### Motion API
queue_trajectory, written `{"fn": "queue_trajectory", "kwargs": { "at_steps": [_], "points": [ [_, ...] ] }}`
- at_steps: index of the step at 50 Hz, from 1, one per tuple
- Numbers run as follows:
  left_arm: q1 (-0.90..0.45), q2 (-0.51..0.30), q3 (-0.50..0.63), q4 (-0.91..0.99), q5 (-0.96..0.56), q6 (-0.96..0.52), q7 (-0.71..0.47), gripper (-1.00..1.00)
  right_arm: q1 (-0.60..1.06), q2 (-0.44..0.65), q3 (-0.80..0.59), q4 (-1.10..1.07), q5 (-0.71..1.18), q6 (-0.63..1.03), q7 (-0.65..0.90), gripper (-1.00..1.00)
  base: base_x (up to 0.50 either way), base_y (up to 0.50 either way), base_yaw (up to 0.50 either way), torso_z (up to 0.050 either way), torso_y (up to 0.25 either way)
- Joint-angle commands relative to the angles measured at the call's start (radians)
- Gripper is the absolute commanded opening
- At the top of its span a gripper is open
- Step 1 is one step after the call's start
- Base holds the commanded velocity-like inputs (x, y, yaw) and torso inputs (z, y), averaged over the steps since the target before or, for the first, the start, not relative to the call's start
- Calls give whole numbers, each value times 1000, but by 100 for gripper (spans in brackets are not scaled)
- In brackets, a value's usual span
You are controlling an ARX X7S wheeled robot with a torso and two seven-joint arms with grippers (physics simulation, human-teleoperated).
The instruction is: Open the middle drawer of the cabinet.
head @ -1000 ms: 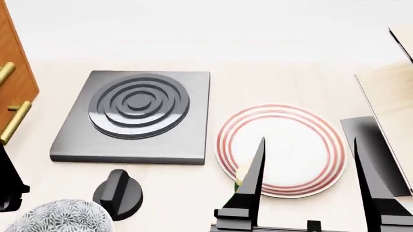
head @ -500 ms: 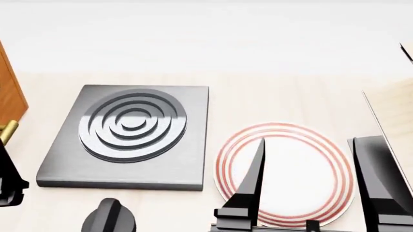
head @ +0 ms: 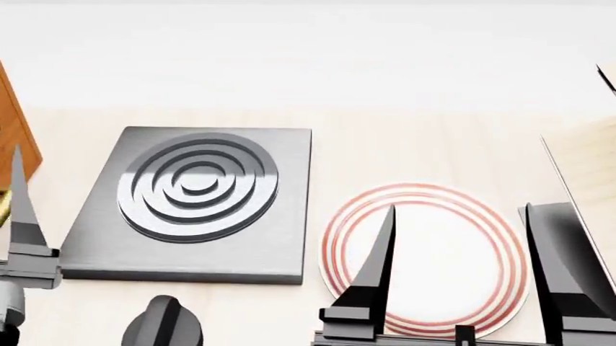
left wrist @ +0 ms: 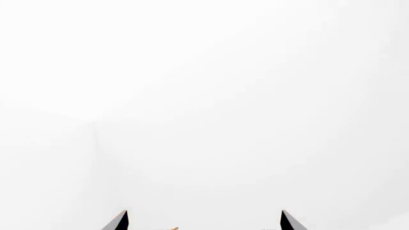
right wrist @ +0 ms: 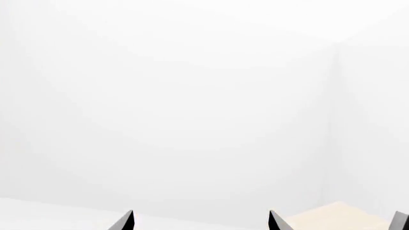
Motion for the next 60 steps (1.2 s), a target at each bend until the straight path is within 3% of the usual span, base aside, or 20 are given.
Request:
{"fn": "queue_trajectory", "kwargs": {
  "at_steps": [1,7,19,30,60],
  "points": [
    [-73,-91,72,-122,112,32,48,100,-6,5,1,18,19,3,3,100,0,0,0,0,0],
    [-119,-140,136,-234,192,78,72,100,-6,6,1,25,24,1,5,100,0,0,0,0,0],
    [-219,-154,215,-371,245,92,139,100,-12,13,10,20,33,-4,11,100,0,0,0,0,0],
    [-314,-129,275,-569,276,89,178,100,-17,19,13,17,38,-9,16,100,0,0,0,0,0],
    [-475,-94,347,-891,303,106,232,100,-21,31,10,27,51,-19,29,100,0,0,0,0,0]
  ]
}}
